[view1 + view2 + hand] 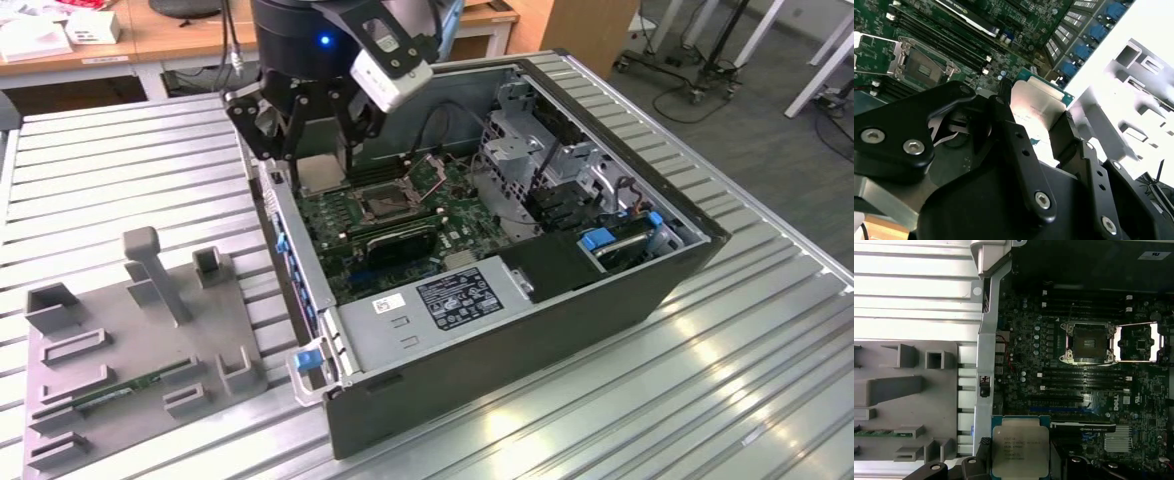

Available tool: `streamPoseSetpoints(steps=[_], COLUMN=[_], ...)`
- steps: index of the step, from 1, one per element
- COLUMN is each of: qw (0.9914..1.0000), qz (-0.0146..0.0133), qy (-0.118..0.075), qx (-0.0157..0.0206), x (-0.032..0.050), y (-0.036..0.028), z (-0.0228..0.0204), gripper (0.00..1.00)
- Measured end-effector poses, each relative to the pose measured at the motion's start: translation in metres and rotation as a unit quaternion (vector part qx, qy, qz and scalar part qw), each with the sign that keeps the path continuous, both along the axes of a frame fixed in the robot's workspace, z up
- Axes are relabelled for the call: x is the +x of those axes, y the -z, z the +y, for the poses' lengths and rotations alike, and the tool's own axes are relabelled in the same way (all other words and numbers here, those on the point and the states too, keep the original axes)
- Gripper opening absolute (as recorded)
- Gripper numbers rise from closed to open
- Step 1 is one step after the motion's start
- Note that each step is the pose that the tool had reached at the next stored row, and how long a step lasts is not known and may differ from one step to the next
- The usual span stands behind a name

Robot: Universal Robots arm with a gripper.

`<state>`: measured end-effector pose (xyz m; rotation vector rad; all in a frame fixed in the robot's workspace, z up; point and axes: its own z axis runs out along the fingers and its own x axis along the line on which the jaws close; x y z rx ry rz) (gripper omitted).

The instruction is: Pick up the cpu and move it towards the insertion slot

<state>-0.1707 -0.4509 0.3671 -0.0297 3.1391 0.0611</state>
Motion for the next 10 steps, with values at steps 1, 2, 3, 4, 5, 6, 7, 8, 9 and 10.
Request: streamPoseSetpoints(steps=[1, 2, 3, 4, 5, 6, 7, 8, 9, 10], qw=[1.00000, 1.00000, 1.00000, 1.00000, 1.00000, 1.00000, 1.00000, 1.00000, 1.00000, 1.00000], qz=[0.0000, 0.0000, 0.0000, 0.0000, 0.0001, 0.0000, 0.0000, 0.0000, 0.0000, 0.0000], qy=[0.000, 0.000, 0.000, 0.000, 0.000, 0.000, 0.000, 0.000, 0.000, 0.000], qx=[0.0000, 0.0000, 0.0000, 0.0000, 0.0000, 0.0000, 0.0000, 0.0000, 0.0000, 0.0000], x=[0.0017, 0.0030, 0.0042, 0.0054, 0.0063, 0.0067, 0.0067, 0.0067, 0.0069, 0.0070], y=[0.0000, 0.0000, 0.0000, 0.0000, 0.0000, 0.0000, 0.0000, 0.0000, 0.0000, 0.0000], z=[0.0000, 0.0000, 0.0000, 0.0000, 0.0000, 0.0000, -0.0001, 0.0000, 0.0000, 0.0000], gripper=[0.55, 0.55, 0.55, 0.55, 0.55, 0.55, 0.55, 0.55, 0.55, 0.55])
